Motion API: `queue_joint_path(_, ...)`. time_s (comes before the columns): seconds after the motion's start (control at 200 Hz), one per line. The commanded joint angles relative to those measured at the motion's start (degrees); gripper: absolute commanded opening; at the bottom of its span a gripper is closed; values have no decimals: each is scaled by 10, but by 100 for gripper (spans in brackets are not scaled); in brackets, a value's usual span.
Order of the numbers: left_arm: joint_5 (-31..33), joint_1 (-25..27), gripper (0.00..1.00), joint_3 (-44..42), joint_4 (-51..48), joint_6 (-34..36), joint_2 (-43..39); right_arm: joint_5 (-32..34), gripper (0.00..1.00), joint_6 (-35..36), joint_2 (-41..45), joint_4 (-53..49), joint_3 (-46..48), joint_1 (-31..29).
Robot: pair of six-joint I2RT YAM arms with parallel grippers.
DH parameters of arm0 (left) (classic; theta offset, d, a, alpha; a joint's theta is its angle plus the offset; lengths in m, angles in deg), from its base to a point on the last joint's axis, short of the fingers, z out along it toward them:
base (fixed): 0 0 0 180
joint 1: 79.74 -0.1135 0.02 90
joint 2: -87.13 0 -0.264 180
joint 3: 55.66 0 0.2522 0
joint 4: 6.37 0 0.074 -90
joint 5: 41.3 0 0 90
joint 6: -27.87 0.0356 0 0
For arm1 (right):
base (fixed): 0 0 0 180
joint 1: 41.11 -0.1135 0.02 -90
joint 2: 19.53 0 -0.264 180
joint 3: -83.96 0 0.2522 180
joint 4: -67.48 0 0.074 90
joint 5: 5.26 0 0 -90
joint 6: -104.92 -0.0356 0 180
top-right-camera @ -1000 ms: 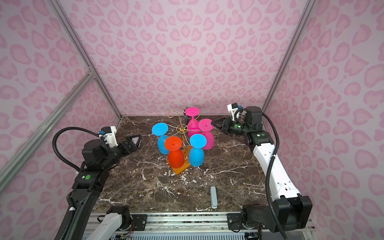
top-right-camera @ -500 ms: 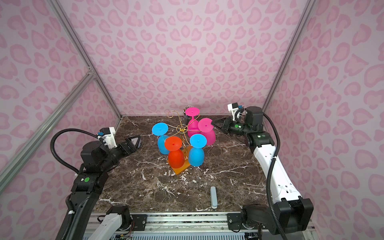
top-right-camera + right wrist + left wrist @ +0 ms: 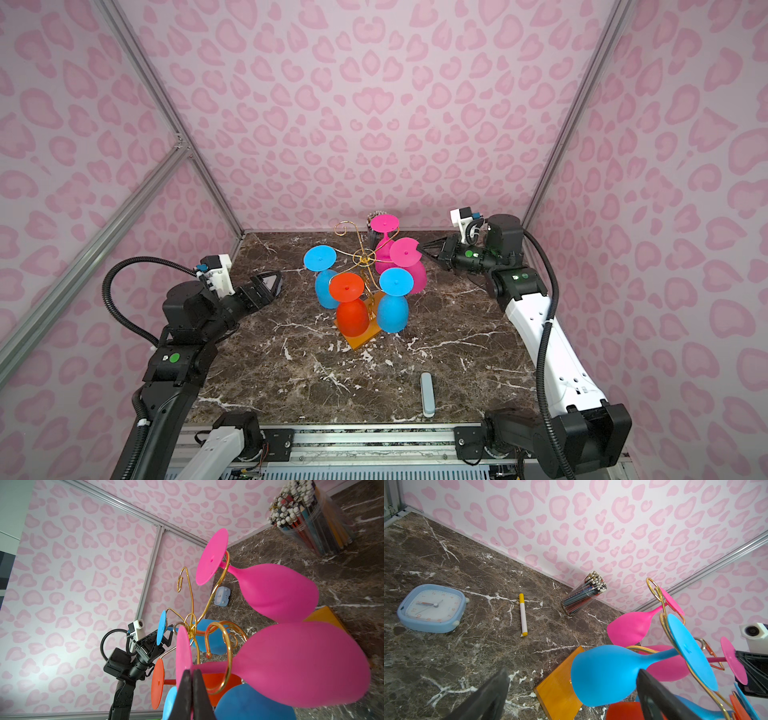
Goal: Take the wine glass off the wine glass rack
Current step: 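Close the right gripper on the pink glass stem and slide it off the rack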
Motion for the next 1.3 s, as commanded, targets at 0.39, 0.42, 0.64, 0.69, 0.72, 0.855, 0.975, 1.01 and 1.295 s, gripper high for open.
queue_joint_path(0.39, 3, 0, 97, 5, 3, 0, -10, 35, 0, -31, -25, 50, -23, -40)
queue_joint_path(0.42, 3, 1, 97, 5, 2, 1, -11, 37, 0, -31, -30, 50, -29, -42)
queue_joint_path(0.64, 6, 1, 97, 5, -3, 3, -19, 53, 0, -43, -50, 71, -47, -49)
queue_joint_path(0.69, 7, 0, 97, 6, -3, 3, -18, 57, 0, -40, -54, 69, -51, -48)
queue_joint_path(0.72, 7, 0, 97, 7, -2, 3, -17, 59, 0, -39, -55, 69, -52, -48)
queue_joint_path(0.855, 6, 0, 97, 11, -4, 3, -18, 63, 0, -38, -68, 69, -63, -47)
queue_joint_path(0.975, 6, 0, 97, 12, -7, 3, -21, 63, 0, -36, -74, 65, -71, -46)
queue_joint_path(1.01, 6, 1, 97, 11, -8, 3, -22, 63, 0, -36, -74, 63, -71, -45)
queue_joint_path(1.295, 7, 0, 97, 6, -8, 1, -23, 63, 0, -27, -59, 47, -65, -33)
